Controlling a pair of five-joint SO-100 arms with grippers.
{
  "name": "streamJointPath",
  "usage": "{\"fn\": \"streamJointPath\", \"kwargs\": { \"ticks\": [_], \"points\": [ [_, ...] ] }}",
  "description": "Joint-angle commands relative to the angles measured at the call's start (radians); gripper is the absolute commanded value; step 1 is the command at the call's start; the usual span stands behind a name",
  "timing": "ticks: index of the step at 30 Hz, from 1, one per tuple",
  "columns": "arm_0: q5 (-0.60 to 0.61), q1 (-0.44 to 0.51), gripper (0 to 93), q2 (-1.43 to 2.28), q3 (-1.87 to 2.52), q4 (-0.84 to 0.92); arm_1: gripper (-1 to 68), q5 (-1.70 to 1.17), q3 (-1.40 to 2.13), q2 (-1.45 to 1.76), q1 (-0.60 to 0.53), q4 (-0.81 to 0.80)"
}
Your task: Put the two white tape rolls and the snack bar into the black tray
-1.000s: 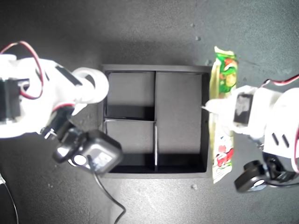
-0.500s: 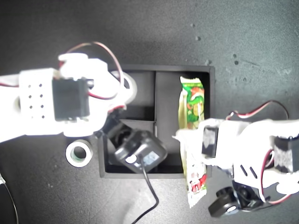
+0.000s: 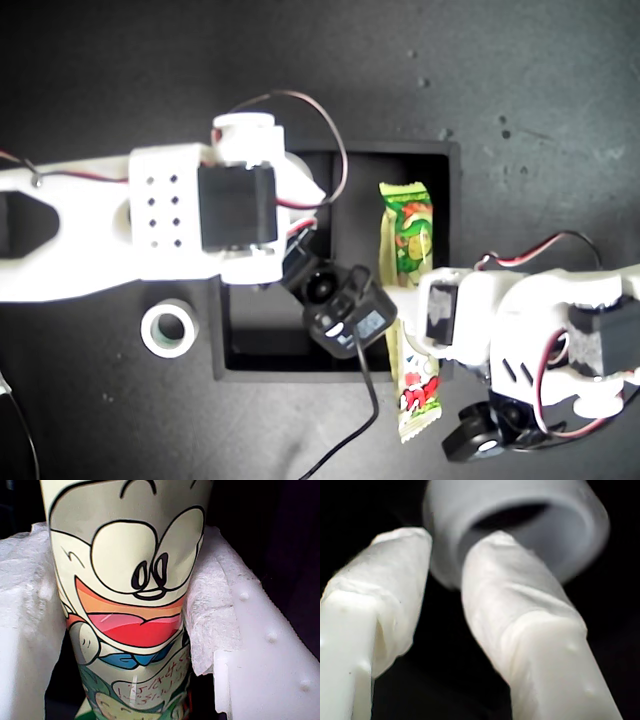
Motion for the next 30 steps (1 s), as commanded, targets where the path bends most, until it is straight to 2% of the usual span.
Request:
{"fn": "streamJointPath", "kwargs": {
  "ticks": [1,3,10,13,16,18,19,21,24,30],
  "points": [
    [-0.008,-0.008,14.2,0.005,-0.049,0.018,17.4,0.035,0.012,0.011,0.018,0.009],
    [-0.008,-0.011,17.5,0.0,-0.051,0.018,21.7,0.034,0.012,0.011,0.025,0.006],
    [0.002,-0.012,18.5,0.048,-0.037,0.02,25.8,0.005,-0.057,0.011,0.04,0.048],
    [0.018,-0.014,18.5,0.14,0.02,0.02,26.9,-0.021,-0.141,0.011,0.061,0.161],
    [0.026,-0.021,18.6,0.304,0.147,0.02,29.1,-0.043,-0.262,0.011,0.097,0.35],
    [0.026,-0.029,18.4,0.442,0.258,0.02,24.9,-0.046,-0.321,0.034,0.126,0.437],
    [0.023,-0.034,18.1,0.515,0.318,0.02,17.7,-0.035,-0.291,0.087,0.141,0.437],
    [0.011,-0.04,16.7,0.664,0.439,0.02,8.3,0.006,-0.219,0.184,0.175,0.437],
    [-0.035,-0.032,13.6,0.861,0.607,0.02,1.2,0.152,-0.06,0.327,0.239,0.437],
    [-0.161,0.058,6.4,1.144,0.91,-0.04,-0.1,0.36,0.196,0.471,0.278,0.436]
  ]
}}
